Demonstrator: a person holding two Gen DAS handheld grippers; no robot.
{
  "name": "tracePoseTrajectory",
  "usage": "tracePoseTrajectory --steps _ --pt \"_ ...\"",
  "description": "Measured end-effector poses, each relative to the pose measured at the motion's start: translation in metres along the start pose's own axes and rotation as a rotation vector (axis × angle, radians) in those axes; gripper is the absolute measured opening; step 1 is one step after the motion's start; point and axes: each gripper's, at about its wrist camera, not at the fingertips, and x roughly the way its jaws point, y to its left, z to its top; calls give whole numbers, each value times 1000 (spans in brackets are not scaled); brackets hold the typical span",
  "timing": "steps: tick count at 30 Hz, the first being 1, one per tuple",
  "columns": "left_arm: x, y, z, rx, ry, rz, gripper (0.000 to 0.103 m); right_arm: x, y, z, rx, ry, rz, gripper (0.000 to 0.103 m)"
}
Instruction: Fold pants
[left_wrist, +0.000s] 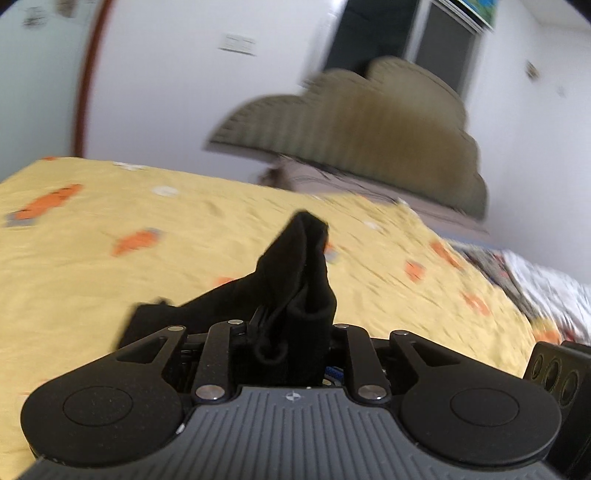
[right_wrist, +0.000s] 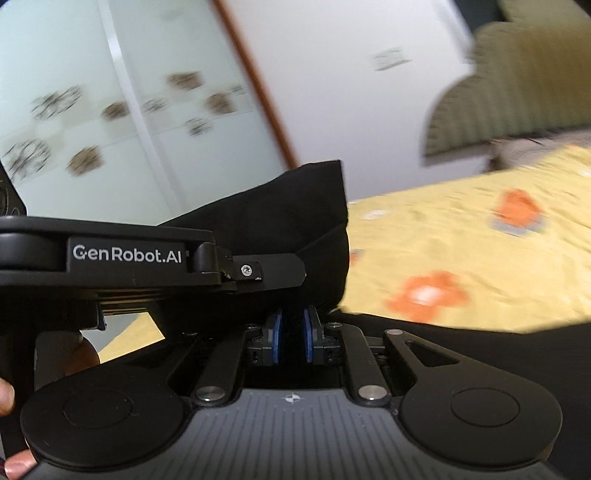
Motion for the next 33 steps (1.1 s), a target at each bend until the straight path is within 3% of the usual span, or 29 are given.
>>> tracePoseTrajectory --steps 8,15,19,23,27,28,30,31,33 --pt "58 -62 -30 68 99 -90 23 -40 -75 -14 139 -8 -139 12" --pt "92 -80 -47 78 194 -99 23 -50 -111 -31 198 36 -223 13" --pt "103 -83 -53 58 247 -150 23 -76 -126 -34 195 1 -299 14" --pt "108 -90 -58 68 280 -186 34 -105 -144 -31 191 -55 -430 20" --pt "90 -67 -43 -20 304 -265 50 -121 -149 -22 173 -107 -533 22" --pt "82 -59 -36 -39 283 -264 59 -121 -149 -19 175 -113 -513 27" --pt "65 -43 -20 -47 216 -196 65 -113 -150 -12 175 -115 -435 54" --pt "58 -33 -12 -44 176 -156 69 -106 -150 -9 173 -114 -387 77" --pt "50 -20 1 8 124 -48 76 -90 -146 -4 146 -117 -313 79"
